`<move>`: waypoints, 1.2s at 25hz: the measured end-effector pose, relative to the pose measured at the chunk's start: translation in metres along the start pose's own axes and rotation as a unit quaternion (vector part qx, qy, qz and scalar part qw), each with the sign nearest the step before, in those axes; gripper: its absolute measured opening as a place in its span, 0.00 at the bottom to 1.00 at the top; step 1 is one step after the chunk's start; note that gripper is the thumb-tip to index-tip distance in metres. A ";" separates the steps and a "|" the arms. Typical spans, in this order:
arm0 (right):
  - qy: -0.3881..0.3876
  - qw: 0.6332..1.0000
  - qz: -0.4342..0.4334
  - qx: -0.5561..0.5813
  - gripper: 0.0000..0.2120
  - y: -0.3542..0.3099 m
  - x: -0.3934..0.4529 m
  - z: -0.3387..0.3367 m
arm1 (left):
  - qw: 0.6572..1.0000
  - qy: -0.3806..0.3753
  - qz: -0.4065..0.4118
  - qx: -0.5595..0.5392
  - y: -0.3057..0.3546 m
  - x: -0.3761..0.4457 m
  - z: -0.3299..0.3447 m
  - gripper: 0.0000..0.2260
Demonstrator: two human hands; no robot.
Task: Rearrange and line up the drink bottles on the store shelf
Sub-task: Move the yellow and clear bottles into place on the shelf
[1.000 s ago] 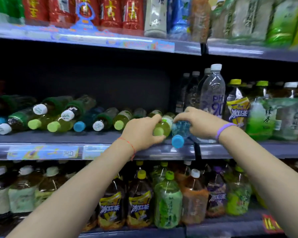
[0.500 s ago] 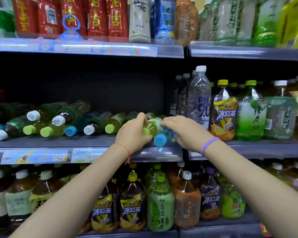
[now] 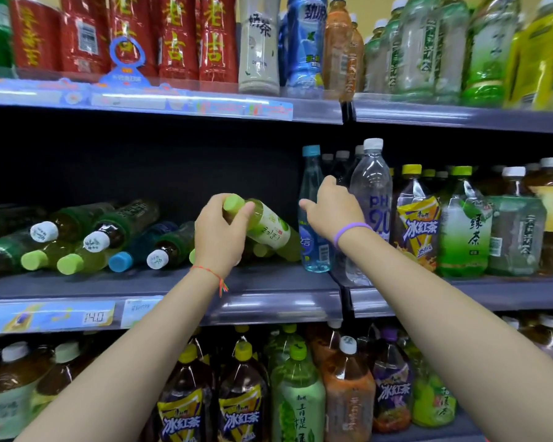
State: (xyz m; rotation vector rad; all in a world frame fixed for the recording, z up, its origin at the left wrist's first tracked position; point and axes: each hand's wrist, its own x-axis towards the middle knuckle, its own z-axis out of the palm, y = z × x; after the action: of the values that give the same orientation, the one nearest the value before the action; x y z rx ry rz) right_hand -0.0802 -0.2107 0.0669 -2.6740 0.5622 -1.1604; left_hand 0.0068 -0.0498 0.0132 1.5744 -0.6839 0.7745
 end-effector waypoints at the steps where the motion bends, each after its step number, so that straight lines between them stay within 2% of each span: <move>1: 0.000 1.000 0.014 -0.001 0.20 -0.003 0.006 0.004 | 1.000 0.004 0.001 -0.005 -0.003 0.004 -0.001 0.06; 9: 0.020 0.995 0.091 -0.039 0.26 -0.015 0.021 0.029 | 1.000 -0.010 -0.014 -0.019 -0.020 0.013 -0.007 0.07; 13: 0.108 0.988 0.045 -0.104 0.35 -0.017 0.013 0.042 | 0.999 -0.017 -0.014 -0.034 -0.022 0.016 -0.006 0.08; 15: 0.157 0.971 0.020 -0.182 0.31 -0.016 0.010 0.050 | 0.999 -0.021 -0.009 -0.037 -0.023 0.017 -0.006 0.09; 17: 0.222 0.944 -0.019 -0.243 0.21 -0.018 0.008 0.047 | 0.999 -0.023 -0.009 -0.043 -0.023 0.018 -0.006 0.08; 19: 0.288 0.910 -0.105 -0.280 0.16 -0.023 0.003 0.035 | 0.998 -0.028 -0.012 -0.052 -0.024 0.018 -0.006 0.08; 20: 0.278 0.909 -0.161 -0.266 0.16 -0.026 0.001 0.031 | 0.998 -0.030 -0.009 -0.052 -0.024 0.019 -0.007 0.09; 21: 0.215 0.932 -0.207 -0.207 0.17 -0.031 -0.001 0.029 | 0.998 -0.031 0.001 -0.051 -0.022 0.020 -0.008 0.09; 22: 0.099 0.964 -0.214 -0.120 0.22 -0.035 -0.004 0.028 | 0.998 -0.031 0.018 -0.049 -0.020 0.022 -0.009 0.09; 23: -0.028 0.979 -0.197 -0.037 0.30 -0.038 -0.006 0.029 | 0.998 -0.031 0.039 -0.048 -0.017 0.023 -0.010 0.10; 24: -0.108 0.979 -0.173 0.019 0.35 -0.039 -0.008 0.030 | 0.996 -0.033 0.064 -0.046 -0.014 0.024 -0.011 0.10; 25: -0.134 0.978 -0.153 0.054 0.36 -0.039 -0.010 0.034 | 0.994 -0.036 0.091 -0.044 -0.010 0.024 -0.012 0.11; 27: -0.105 0.979 -0.139 0.104 0.30 -0.039 -0.013 0.039 | 0.989 -0.039 0.136 -0.047 -0.002 0.023 -0.013 0.12; 28: -0.089 0.980 -0.133 0.115 0.28 -0.039 -0.015 0.039 | 0.988 -0.041 0.140 -0.055 0.000 0.023 -0.013 0.13; 30: -0.063 0.983 -0.112 0.130 0.26 -0.038 -0.015 0.036 | 0.990 -0.061 0.094 -0.085 -0.001 0.026 -0.013 0.17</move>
State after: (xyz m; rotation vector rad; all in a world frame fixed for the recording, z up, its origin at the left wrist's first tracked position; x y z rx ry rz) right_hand -0.0531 -0.1697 0.0437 -2.6040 0.0815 -1.0248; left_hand 0.0218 -0.0369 0.0346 1.4233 -0.9733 0.7405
